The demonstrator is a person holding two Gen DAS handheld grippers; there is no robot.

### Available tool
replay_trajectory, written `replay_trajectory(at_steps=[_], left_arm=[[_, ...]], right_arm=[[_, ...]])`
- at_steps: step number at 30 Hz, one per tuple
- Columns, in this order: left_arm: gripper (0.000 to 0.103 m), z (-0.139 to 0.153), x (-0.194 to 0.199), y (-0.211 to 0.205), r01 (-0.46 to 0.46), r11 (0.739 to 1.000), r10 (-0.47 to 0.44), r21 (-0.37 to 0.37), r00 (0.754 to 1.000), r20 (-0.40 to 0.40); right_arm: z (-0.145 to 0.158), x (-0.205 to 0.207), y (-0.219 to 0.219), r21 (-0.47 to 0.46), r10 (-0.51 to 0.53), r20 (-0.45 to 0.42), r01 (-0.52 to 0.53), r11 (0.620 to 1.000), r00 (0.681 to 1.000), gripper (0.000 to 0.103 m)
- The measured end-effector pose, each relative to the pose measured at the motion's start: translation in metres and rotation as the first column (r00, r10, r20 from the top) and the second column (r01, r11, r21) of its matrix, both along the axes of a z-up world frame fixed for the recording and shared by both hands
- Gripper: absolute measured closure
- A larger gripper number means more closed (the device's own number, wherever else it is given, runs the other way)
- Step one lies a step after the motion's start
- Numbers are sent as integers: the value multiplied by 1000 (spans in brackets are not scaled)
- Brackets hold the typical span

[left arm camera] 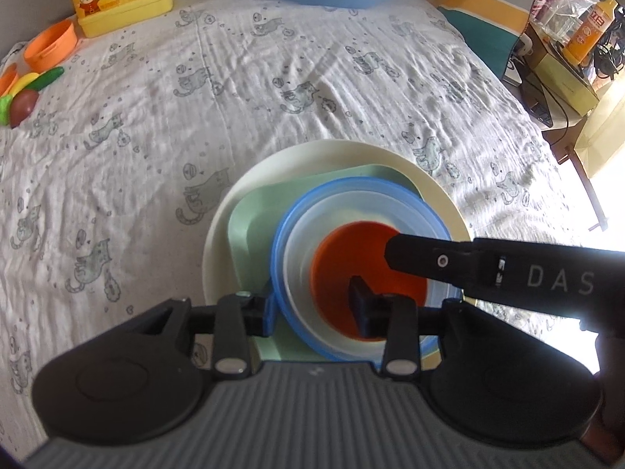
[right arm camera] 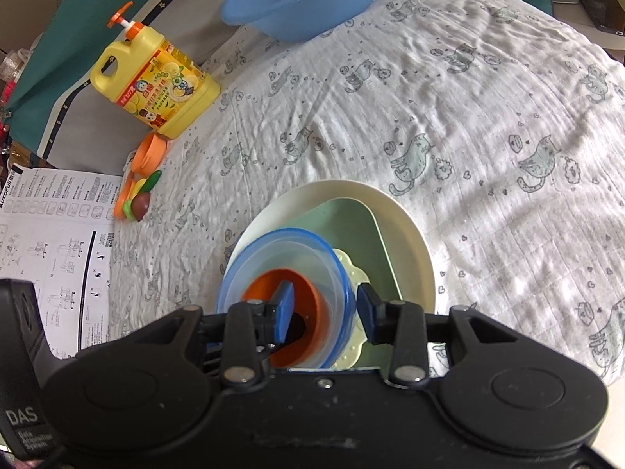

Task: Organize plates and bowls
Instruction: 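Lower the nested bowls onto the yellow plate and open both tools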

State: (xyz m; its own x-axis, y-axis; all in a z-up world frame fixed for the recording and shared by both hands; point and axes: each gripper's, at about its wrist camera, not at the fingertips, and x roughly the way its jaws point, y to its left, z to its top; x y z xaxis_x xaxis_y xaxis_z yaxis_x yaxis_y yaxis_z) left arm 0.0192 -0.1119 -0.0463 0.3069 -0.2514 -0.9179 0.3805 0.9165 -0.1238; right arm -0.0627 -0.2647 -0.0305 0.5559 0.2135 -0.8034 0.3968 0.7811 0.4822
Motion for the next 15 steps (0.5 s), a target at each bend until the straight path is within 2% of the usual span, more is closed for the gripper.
replay_trajectory(at_steps=[15], left_arm=[[62, 1, 1, 4, -7, 1000, 7, -19, 1000, 15]], right_arm=[[1, 4, 3, -15, 7, -9, -7, 1000, 1000, 66]])
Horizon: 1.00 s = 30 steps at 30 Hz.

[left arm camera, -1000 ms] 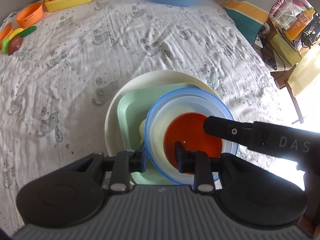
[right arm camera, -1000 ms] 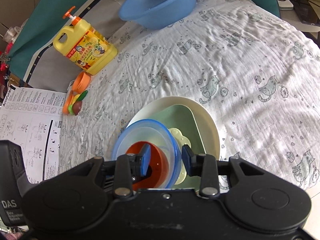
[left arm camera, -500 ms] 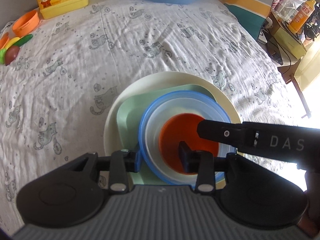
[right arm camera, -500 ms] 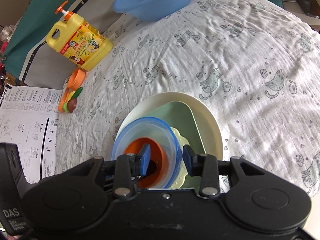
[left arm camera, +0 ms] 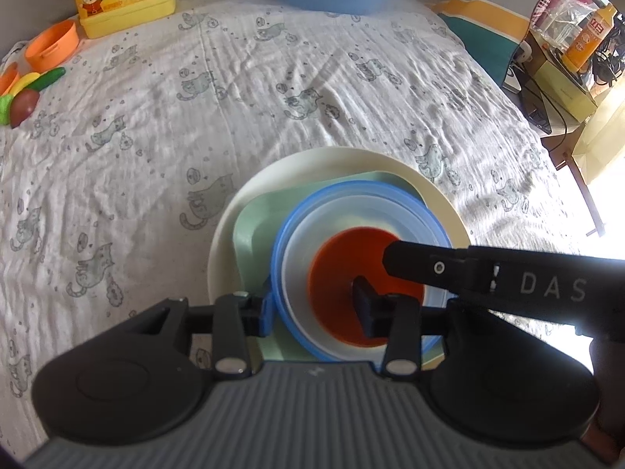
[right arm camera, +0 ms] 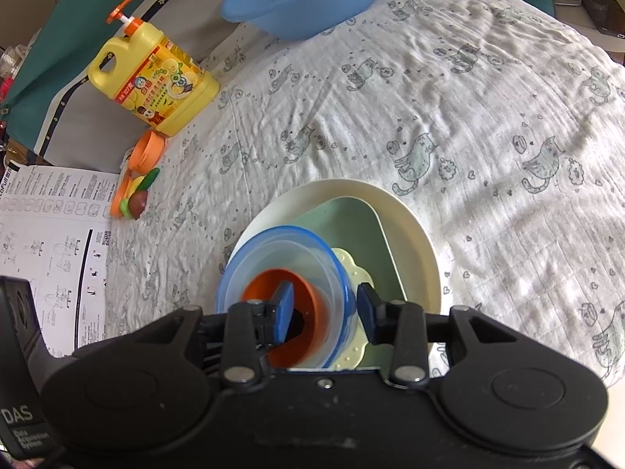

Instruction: Organize plates and bowls

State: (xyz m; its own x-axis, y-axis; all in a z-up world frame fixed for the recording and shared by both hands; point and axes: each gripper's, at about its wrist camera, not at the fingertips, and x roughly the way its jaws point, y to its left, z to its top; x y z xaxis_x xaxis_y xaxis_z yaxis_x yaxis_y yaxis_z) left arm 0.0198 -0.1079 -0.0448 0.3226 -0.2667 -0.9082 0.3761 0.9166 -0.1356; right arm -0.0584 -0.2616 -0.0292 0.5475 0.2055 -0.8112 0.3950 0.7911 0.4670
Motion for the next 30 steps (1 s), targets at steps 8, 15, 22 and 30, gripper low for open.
replay_trajectory(at_steps=[8, 15, 22, 30], left_arm=[[4, 21, -11, 8, 5, 1000, -7, 14, 993, 120], [0, 46, -24, 34, -27, 1000, 25, 7, 970, 242], [0, 67, -45, 64, -46, 997, 64, -63, 949, 310], [0, 81, -72, 86, -28, 995, 63, -98, 925, 374]], right_arm=[[15, -5, 2, -46, -12, 36, 13, 999, 999, 14], [38, -20, -5, -96, -75, 98, 85, 992, 992, 0], [51, -38, 2, -153, -58, 128, 77, 985, 990, 0], [68, -61, 33, -311, 51, 166, 3, 950, 985, 0]])
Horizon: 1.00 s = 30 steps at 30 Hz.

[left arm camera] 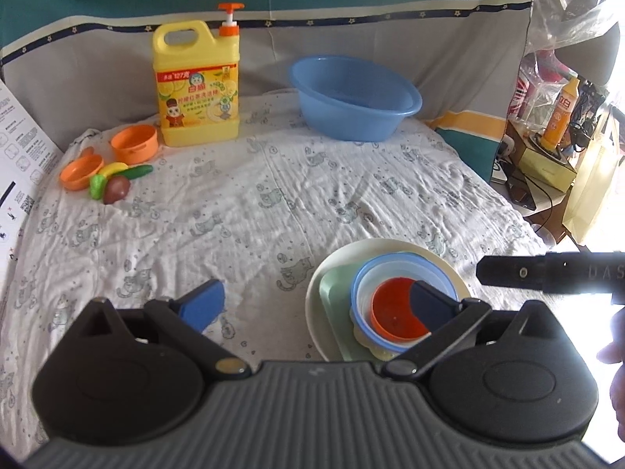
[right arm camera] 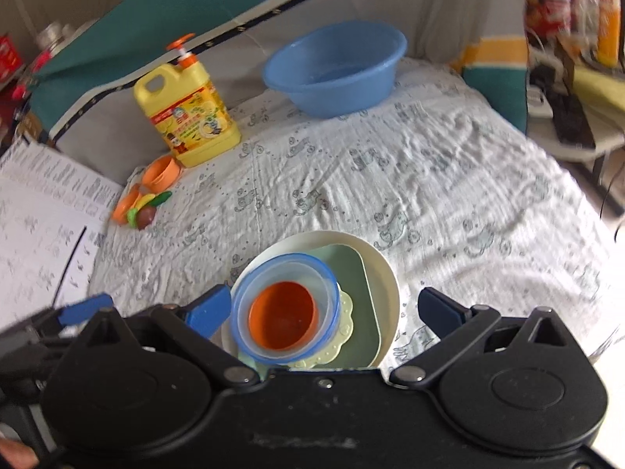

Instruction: Organize plates and bowls

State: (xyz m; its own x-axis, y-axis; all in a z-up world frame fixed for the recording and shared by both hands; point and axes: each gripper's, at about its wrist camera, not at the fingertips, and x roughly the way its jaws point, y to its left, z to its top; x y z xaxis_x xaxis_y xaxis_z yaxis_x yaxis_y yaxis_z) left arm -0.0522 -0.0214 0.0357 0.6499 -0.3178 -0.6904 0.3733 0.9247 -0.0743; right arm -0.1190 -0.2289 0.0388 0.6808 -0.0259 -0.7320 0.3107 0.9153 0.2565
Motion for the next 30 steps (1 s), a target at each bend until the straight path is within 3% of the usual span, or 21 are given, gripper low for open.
replay_trajectory(at_steps=[6, 14, 19, 30], left_arm=[[0, 1, -15, 7, 9, 1000, -9, 10, 1000, 17], [0, -8, -28, 18, -9, 1000, 8, 28, 1000, 24], [0, -23, -28, 25, -33, 999, 34, 42, 999, -9], [0, -62, -37, 14, 0, 992, 10, 125, 997, -76]], right_arm=[[4, -14, 21, -102, 67, 4, -66, 993, 998, 0], [-11, -31, 22, -63, 48, -1, -48, 997, 999, 0], [-25, -45, 18, -132, 18, 4, -17, 991, 1000, 0], [-51, -52, 11, -74, 8, -28, -10, 997, 1000, 0]])
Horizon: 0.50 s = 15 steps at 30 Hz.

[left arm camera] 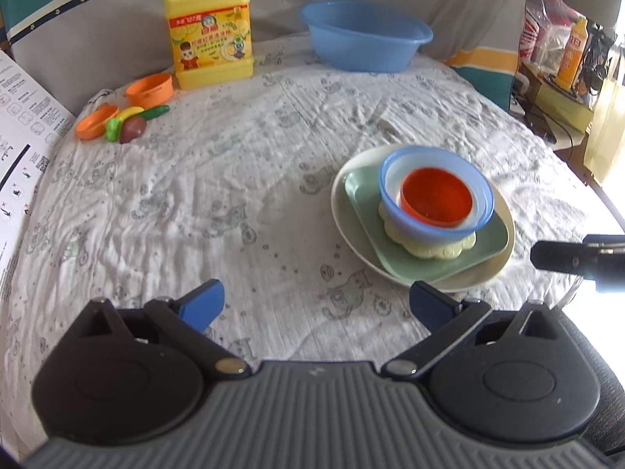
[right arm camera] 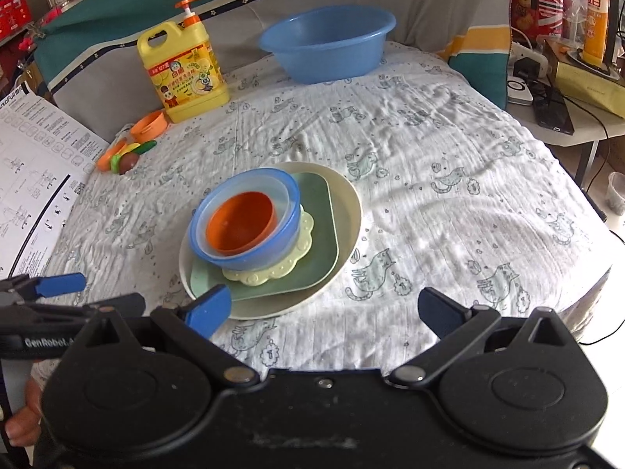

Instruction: Organize plates and bowls

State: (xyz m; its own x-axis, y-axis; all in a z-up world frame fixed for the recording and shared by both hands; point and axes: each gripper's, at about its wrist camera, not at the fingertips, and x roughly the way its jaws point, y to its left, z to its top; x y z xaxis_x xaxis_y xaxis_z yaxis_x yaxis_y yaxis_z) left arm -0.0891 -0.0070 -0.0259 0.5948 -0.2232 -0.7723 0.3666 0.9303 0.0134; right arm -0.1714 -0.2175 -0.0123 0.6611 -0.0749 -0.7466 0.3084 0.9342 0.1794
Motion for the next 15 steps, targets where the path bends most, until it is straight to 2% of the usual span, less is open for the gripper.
replay_trajectory(at_steps=[7, 15], left_arm=[[0, -8, 3, -1, 0, 1000, 0, 8, 999, -32], [0, -16, 10, 2, -15, 1000, 15, -2, 997, -69]], right_arm=[[-9, 6, -1, 14, 5, -21, -5, 1000, 1000, 0], [-9, 9, -2, 19, -1, -5, 1, 1000, 1000, 0]])
